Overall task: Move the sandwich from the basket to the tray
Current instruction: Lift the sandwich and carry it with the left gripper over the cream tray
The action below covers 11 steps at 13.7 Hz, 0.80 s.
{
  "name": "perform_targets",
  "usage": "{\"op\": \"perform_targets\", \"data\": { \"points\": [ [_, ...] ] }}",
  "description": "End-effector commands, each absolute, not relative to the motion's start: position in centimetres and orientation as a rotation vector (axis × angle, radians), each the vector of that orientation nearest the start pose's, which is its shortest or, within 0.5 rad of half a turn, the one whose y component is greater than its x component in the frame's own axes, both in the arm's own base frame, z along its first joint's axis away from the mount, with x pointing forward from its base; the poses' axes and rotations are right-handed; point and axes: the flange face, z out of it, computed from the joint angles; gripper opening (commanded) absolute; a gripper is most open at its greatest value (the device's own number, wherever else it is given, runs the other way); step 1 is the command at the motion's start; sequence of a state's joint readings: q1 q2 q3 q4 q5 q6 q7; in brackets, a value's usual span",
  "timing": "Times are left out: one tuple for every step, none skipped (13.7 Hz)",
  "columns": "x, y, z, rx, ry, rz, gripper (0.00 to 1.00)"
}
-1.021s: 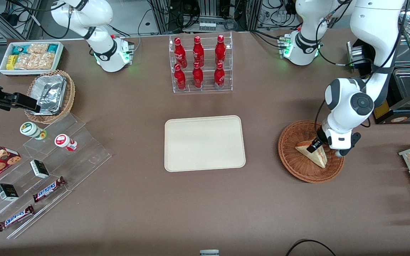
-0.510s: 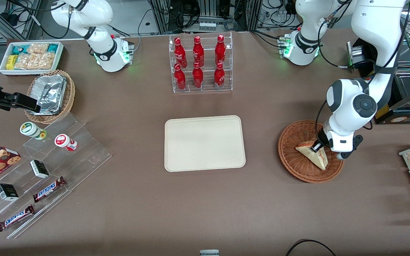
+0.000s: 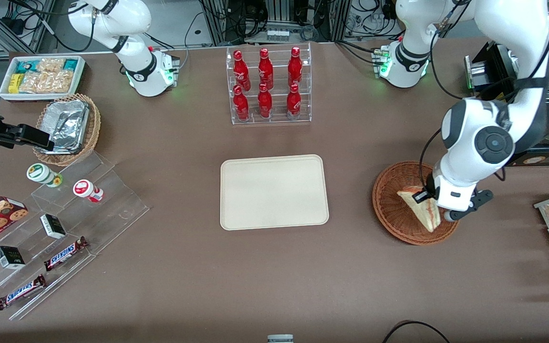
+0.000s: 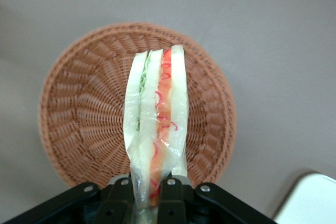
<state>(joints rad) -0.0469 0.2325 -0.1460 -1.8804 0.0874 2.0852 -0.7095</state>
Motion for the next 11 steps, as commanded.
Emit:
{"op": "perform_targets", "data": {
  "points": [
    [60.7, -15.0, 43.3, -3.037, -0.6, -0.021, 0.0],
    [60.3, -17.6, 43.9, -3.061, -0.531, -0.038, 0.0],
    [59.9, -20.0, 44.2, -3.068, -0.446, -0.065, 0.0],
    [59.5, -22.4, 44.4, -3.076, -0.367, -0.087, 0.0],
    [59.2, -24.1, 44.6, -3.094, -0.334, -0.094, 0.0],
    [59.2, -25.9, 44.4, -3.116, -0.301, -0.088, 0.0],
    [59.2, -27.5, 44.6, -3.147, -0.274, -0.079, 0.0],
    [59.2, -28.9, 44.3, -3.168, -0.246, -0.064, 0.0],
    [58.4, -31.0, 44.3, -3.185, -0.193, -0.058, 0.0],
    [57.8, -32.3, 44.1, -3.195, -0.153, -0.046, 0.0],
    [57.0, -33.9, 43.7, -3.201, -0.107, -0.033, 0.0]
  ]
}}
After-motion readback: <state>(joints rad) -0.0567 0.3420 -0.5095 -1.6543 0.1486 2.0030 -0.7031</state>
